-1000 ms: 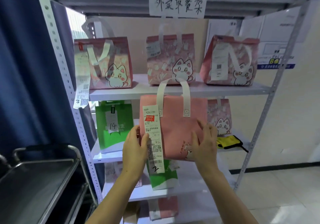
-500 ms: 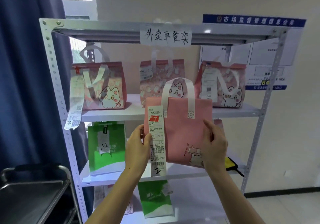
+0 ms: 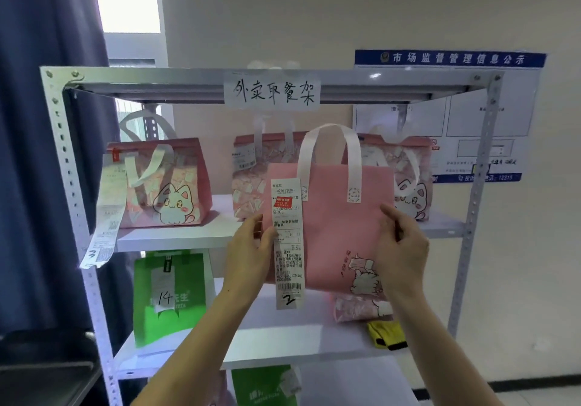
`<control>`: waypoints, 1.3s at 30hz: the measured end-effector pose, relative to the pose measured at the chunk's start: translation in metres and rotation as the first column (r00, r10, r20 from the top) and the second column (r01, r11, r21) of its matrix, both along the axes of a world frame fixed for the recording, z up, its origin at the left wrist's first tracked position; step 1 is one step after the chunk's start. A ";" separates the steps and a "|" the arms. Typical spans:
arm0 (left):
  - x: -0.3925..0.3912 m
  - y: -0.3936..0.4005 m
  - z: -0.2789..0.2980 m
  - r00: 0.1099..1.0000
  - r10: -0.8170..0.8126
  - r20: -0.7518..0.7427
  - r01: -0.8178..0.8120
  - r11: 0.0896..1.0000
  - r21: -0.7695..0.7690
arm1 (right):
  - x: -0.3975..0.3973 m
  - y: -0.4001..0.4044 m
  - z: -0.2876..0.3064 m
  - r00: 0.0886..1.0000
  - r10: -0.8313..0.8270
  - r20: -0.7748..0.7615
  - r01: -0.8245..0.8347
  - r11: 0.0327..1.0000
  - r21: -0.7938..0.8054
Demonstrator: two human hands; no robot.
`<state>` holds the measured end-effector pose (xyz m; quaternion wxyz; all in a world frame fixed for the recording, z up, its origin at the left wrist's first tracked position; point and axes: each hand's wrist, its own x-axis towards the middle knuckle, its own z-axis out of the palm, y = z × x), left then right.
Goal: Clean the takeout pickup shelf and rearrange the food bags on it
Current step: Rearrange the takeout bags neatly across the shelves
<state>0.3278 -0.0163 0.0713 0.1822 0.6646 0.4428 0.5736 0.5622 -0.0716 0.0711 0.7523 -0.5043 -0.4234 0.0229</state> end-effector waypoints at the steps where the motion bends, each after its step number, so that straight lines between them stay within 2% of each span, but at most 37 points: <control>1: 0.002 0.002 0.005 1.000 -0.009 -0.002 0.009 1.000 0.013 | 0.004 0.001 0.004 1.000 -0.003 0.002 0.003 1.000 0.001; 13: 0.024 0.035 0.064 0.979 -0.200 0.049 0.195 0.976 0.096 | 0.033 0.007 0.062 0.997 -0.079 -0.008 0.080 0.993 0.083; 18: 0.016 0.084 0.070 0.998 -0.055 0.043 0.048 0.989 0.140 | 0.040 0.012 0.073 0.993 -0.122 0.003 0.121 0.989 0.089; 23: -0.003 0.149 0.071 0.995 0.085 0.044 -0.089 0.992 0.092 | 0.039 0.018 0.081 0.989 -0.148 0.016 0.146 0.986 0.078; 27: -0.012 0.183 0.069 0.970 0.242 -0.025 -0.242 0.970 0.013 | 0.037 0.015 0.085 0.980 -0.194 0.049 0.189 0.978 0.087; 34: -0.009 0.198 0.071 0.981 0.182 0.064 -0.170 0.974 -0.149 | 0.046 0.017 0.082 0.982 -0.186 0.037 0.182 0.980 0.081; 39: -0.004 0.199 0.071 0.962 0.262 0.076 -0.250 0.958 -0.143 | 0.051 0.014 0.080 0.976 -0.208 0.057 0.204 0.977 0.068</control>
